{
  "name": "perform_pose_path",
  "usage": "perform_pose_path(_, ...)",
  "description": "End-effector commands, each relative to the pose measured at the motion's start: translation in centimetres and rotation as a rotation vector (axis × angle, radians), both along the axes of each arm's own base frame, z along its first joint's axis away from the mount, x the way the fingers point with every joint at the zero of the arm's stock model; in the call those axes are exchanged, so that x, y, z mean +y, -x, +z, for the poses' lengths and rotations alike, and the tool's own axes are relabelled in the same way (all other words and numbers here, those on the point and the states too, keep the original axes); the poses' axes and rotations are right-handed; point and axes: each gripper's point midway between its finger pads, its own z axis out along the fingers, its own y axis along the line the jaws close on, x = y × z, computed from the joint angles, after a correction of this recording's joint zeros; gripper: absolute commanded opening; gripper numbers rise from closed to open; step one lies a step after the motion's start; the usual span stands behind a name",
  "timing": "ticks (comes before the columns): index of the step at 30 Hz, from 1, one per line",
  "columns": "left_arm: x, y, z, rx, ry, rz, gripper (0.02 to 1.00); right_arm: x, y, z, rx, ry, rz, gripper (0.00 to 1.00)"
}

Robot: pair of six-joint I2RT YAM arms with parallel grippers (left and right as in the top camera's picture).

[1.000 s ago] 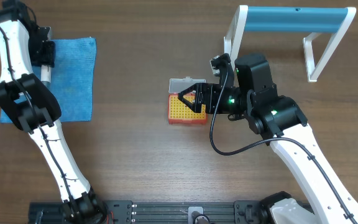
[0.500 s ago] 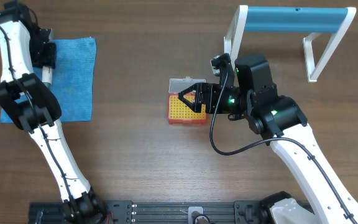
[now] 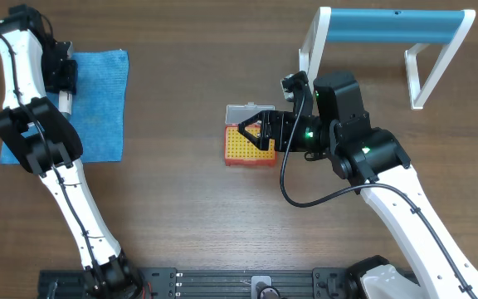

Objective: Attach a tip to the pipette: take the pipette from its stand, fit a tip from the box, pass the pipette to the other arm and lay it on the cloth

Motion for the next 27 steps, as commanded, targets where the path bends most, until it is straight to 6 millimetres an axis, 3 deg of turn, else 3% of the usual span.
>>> perform_pose_path(1, -0.4, -0.5, -0.4, -0.012, 0.017, 0.008, 0.038, 0.0, -0.3, 0.1, -0.004, 0.004, -0.014, 0.860)
perform_pose_path(3, -0.3, -0.5, -0.4, -0.008, 0.015, 0.008, 0.244, 0.0, -0.3, 0.1, -0.004, 0.004, -0.014, 0.860)
perform_pose_path(4, -0.4, -0.4, -0.4, -0.005, 0.016, 0.008, 0.489, 0.0, -0.3, 0.1, -0.004, 0.004, -0.015, 0.860)
perform_pose_path(5, -0.4, -0.3, -0.4, -0.001, 0.019, 0.013, 0.851, 0.0, -0.3, 0.1, -0.004, 0.004, -0.014, 0.862)
perform_pose_path(7, -0.6, 0.3, 0.0, 0.018, 0.026, 0.016, 0.972, 0.0, -0.3, 0.1, -0.005, 0.004, -0.014, 0.860)
perform_pose_path(13, -1.1, 1.3, 3.1, 0.022, 0.028, 0.015, 0.996, -0.3, -0.7, -0.1, -0.029, 0.033, -0.028, 0.860)
perform_pose_path(16, -1.2, 1.2, 6.1, -0.022, 0.010, 0.012, 0.996, -0.9, -1.4, -0.4, -0.072, 0.084, -0.045, 0.860)
perform_pose_path(21, -2.9, 1.5, 12.8, -0.116, -0.027, -0.017, 0.996, -3.1, -3.3, -1.3, -0.198, 0.251, -0.097, 0.860)
perform_pose_path(24, -4.4, 1.9, 17.2, -0.187, -0.053, -0.044, 0.996, -6.2, -5.2, -1.5, -0.317, 0.443, -0.182, 0.860)
perform_pose_path(25, -5.4, 2.2, 20.3, -0.248, -0.074, -0.062, 0.996, -9.2, -6.5, -0.8, -0.379, 0.575, -0.309, 0.862)
perform_pose_path(27, -6.3, 2.7, 23.1, -0.304, -0.093, -0.079, 0.996, -11.8, -7.2, 0.4, -0.424, 0.671, -0.431, 0.862)
